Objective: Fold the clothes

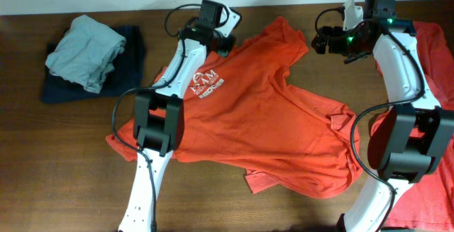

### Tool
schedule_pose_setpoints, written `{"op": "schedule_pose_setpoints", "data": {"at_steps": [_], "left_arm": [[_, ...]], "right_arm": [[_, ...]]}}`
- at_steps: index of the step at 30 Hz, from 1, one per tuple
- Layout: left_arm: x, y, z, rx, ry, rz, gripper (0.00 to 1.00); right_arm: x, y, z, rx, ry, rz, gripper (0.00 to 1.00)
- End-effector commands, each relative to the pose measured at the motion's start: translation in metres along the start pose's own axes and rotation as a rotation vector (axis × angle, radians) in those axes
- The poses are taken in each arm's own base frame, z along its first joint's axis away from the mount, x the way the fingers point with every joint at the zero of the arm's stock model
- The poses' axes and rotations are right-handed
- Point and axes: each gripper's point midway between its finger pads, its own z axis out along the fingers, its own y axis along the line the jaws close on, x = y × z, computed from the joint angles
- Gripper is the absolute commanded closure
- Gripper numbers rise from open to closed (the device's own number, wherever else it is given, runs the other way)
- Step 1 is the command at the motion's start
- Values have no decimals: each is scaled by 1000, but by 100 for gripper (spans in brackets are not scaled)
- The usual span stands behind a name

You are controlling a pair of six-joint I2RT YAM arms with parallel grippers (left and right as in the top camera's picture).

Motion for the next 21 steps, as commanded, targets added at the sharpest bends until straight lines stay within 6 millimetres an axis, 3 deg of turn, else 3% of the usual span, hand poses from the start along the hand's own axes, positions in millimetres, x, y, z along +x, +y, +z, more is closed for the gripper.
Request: {"op": "schedule_pose_setpoints", "data": {"at_steps": [1, 5, 12, 16, 21], "left_arm": [[5, 8, 4, -33, 12, 28, 57], [5, 8, 4, -33, 14, 27, 59], [8, 12, 4, -36, 22, 21, 85], [14, 34, 2, -110, 37, 7, 93], [23, 68, -4, -171, 52, -28, 95]], "right_arm": [[-3, -1, -3, 6, -9, -5, 1], [-3, -1, -3, 6, -9, -4, 1], [-3, -1, -3, 6, -10, -5, 1], [-3, -1, -3, 6, -9, -5, 1], [-3, -1, -3, 6, -9, -5, 2]]}}
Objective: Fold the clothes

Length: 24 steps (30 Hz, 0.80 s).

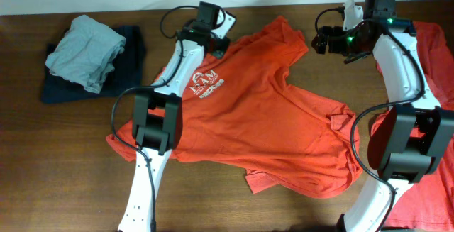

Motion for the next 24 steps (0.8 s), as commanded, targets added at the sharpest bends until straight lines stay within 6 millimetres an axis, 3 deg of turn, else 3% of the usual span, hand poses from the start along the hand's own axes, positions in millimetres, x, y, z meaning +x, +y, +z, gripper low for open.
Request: {"op": "schedule_pose_setpoints", "data": {"at_steps": [1, 11, 18, 21, 24], "left_arm": [[10, 42, -4, -77, 15, -35, 95], [36, 111, -12, -167, 37, -118, 94], [40, 146, -19, -213, 4, -168, 83], [26, 156, -31, -231, -36, -190, 72], [-4, 162, -58, -247, -101, -233, 62]], "right_arm": [[-3, -1, -3, 6, -9, -5, 1], [-3, -1, -3, 6, -9, -5, 1], [-3, -1, -3, 6, -9, -5, 1], [-3, -1, -3, 6, -9, -5, 1], [-3, -1, -3, 6, -9, -5, 1]]}}
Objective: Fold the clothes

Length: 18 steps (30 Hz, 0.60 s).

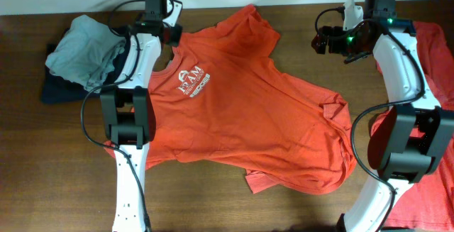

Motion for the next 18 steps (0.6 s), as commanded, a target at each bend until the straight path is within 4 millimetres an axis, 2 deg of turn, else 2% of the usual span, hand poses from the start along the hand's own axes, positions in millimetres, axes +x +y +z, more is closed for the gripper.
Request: {"op": "schedule_pose_setpoints", "data": {"at_steps": [1, 3, 5, 8, 9, 11, 12, 13, 14, 18], "left_arm": [[-58, 13, -45, -30, -127, -79, 57], [-81, 12, -75, -24, -165, -118, 53], [-94, 10, -104, -15, -172, -156, 51], [-97, 7, -137, 4, -146, -213, 46], [-96, 4, -145, 22, -135, -216, 39], [-95, -2, -156, 63, -124, -213, 22], [-94, -5, -158, 79, -118, -212, 17], [-93, -7, -159, 86, -110, -211, 7], [-90, -8, -159, 88, -99, -211, 1], [-85, -11, -157, 92, -79, -209, 1]], "right_arm": [[-3, -1, -3, 6, -8, -5, 1], [-3, -1, -3, 6, -8, -5, 1], [-3, -1, -3, 6, -8, -5, 1], [-3, -1, -3, 6, -8, -5, 1], [-3, -1, -3, 6, -9, -5, 1], [-3, -1, -3, 6, -9, -5, 1], [-3, -1, -3, 6, -8, -5, 1], [-3, -1, -3, 6, -9, -5, 1], [-3, -1, -3, 6, -8, -5, 1], [-3, -1, -3, 5, -9, -5, 1]]}}
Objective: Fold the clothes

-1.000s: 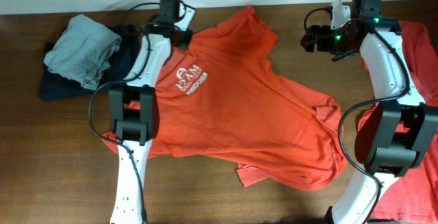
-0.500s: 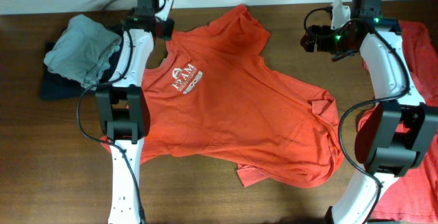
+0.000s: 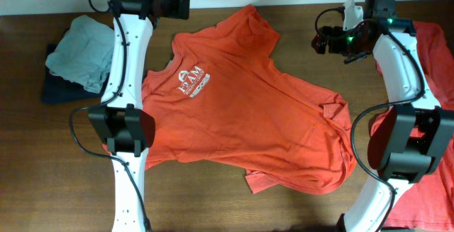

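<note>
An orange T-shirt [image 3: 248, 111] with a white chest logo [image 3: 190, 84] lies spread face up across the middle of the table, its hem rumpled at the front right. My left gripper [image 3: 180, 5] is at the table's far edge, just beyond the shirt's upper left sleeve and apart from it; it looks open and holds nothing. To the right of the other sleeve my right gripper [image 3: 318, 42] hovers, open and empty.
A folded grey garment [image 3: 85, 51] lies on a dark navy one [image 3: 57, 90] at the far left. More red-orange cloth [image 3: 434, 44] lies along the right edge under the right arm. A pale wall borders the table's far side.
My left gripper has moved from the shirt's upper left edge to the far edge of the table and is now clear of the cloth. The shirt and the right arm have not moved.
At first the shirt lay further right, with my left gripper at its collar end. By the last earlier moment the shirt and that gripper were further left, near the grey garment. Now the gripper is off the shirt. The right gripper stayed put throughout.
</note>
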### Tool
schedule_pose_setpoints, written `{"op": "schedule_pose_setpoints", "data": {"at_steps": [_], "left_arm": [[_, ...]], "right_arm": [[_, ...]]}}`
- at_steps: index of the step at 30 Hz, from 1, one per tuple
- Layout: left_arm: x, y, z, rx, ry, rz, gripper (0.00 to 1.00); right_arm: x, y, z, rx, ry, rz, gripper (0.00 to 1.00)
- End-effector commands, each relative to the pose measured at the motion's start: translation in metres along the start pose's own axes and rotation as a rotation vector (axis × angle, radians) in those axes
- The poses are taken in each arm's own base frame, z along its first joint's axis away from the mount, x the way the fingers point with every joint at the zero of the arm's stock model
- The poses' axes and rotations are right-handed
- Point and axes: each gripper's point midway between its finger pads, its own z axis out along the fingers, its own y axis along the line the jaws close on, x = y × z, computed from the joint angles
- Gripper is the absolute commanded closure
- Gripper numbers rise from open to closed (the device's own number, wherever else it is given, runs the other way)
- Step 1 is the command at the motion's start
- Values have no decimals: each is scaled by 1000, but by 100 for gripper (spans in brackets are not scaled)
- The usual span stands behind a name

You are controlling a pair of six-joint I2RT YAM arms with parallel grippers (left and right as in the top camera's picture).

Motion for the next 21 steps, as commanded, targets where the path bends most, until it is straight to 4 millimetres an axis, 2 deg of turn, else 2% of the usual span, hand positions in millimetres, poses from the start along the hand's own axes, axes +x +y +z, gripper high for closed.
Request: {"op": "schedule_pose_setpoints", "data": {"at_steps": [1, 3, 5, 8, 10, 16, 21], "left_arm": [[-2, -2, -5, 23, -3, -19, 1], [-2, -2, -5, 23, -3, -19, 1], [-1, -3, -5, 23, -1, -19, 1], [-1, -3, -5, 23, 0, -19, 1], [-1, -3, -5, 23, 0, -19, 1], [-1, -3, -5, 23, 0, -19, 1], [-1, -3, -5, 23, 0, -19, 1]], "right_arm": [[-3, -1, -3, 5, -9, -4, 1], [0, 4, -3, -19, 3, 0, 1], [16, 12, -4, -60, 69, 25, 1], [43, 12, -9, -69, 176, 38, 1], [62, 6, -14, -60, 247, -22, 1], [116, -36, -43, 87, 469, 149, 1], [144, -39, -50, 94, 573, 204, 1]]}}
